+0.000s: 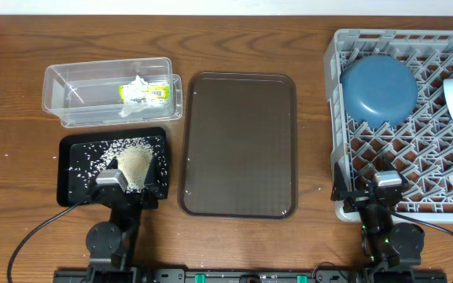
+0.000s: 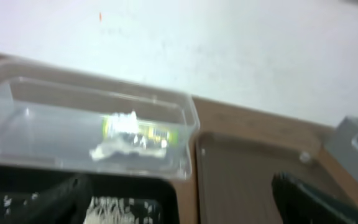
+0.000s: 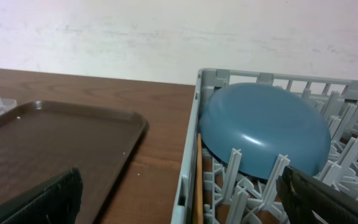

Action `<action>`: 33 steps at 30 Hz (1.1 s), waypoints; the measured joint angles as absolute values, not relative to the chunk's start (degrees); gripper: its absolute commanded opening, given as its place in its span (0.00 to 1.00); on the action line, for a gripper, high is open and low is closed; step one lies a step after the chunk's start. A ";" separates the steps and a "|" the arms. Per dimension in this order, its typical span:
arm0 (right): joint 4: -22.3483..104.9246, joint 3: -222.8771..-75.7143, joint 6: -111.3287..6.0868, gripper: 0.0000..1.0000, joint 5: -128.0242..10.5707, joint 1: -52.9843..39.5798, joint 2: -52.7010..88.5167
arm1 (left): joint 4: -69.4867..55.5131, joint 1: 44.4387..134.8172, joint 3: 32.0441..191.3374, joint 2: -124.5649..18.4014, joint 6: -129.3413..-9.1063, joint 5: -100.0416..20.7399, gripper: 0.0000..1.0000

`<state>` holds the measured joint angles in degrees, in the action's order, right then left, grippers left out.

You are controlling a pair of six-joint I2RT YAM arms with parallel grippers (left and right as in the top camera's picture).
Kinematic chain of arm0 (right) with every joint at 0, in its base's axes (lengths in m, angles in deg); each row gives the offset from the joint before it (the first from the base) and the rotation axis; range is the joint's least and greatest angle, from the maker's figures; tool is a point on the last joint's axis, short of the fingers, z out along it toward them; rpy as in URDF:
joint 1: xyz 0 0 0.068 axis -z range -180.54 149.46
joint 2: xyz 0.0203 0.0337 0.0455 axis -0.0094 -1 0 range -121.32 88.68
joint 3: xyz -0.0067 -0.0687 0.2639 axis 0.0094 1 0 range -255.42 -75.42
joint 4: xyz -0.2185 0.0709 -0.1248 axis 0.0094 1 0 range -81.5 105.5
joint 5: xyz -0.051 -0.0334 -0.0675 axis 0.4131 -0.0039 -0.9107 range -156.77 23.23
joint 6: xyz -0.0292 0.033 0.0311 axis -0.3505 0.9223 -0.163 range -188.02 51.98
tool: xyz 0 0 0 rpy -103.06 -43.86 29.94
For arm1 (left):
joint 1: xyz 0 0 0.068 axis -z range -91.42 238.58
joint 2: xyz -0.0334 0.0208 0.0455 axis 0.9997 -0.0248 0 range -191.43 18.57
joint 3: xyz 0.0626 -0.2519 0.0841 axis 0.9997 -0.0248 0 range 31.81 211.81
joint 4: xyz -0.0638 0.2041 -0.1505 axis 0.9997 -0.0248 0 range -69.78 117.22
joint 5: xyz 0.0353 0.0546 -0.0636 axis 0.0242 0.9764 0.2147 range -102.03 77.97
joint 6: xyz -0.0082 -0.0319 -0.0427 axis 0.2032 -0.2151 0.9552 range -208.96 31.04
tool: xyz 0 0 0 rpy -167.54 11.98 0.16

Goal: Sort waste into correct bins and load items into the dishwasher rack

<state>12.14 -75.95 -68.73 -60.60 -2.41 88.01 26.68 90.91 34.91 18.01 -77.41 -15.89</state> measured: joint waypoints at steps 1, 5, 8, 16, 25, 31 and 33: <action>12.14 -75.95 -68.73 0.99 -60.60 -2.41 88.01 | 28.19 90.91 33.84 17.99 -77.45 -15.87 0.95; 12.10 -75.95 -68.73 0.99 -60.62 -2.41 88.01 | 26.12 90.91 32.59 17.94 -77.47 -15.48 0.95; 12.12 -75.93 -68.73 0.99 -60.60 -2.41 88.01 | 25.96 90.91 32.66 17.96 -77.52 -15.46 0.96; 12.12 -75.93 -68.73 0.99 -60.60 -2.41 88.01 | 25.94 90.91 32.66 17.96 -77.91 -15.46 0.95; 12.12 -75.93 -68.73 0.99 -60.60 -2.41 88.01 | 25.94 90.91 32.66 17.96 -78.33 -15.46 0.95; 12.12 -75.93 -68.73 0.99 -60.60 -2.41 88.01 | 25.94 90.91 32.66 17.96 -78.33 -15.46 0.95; 12.12 -75.93 -68.73 0.99 -60.60 -2.41 88.01 | 25.94 90.91 32.66 17.96 -78.33 -15.46 0.95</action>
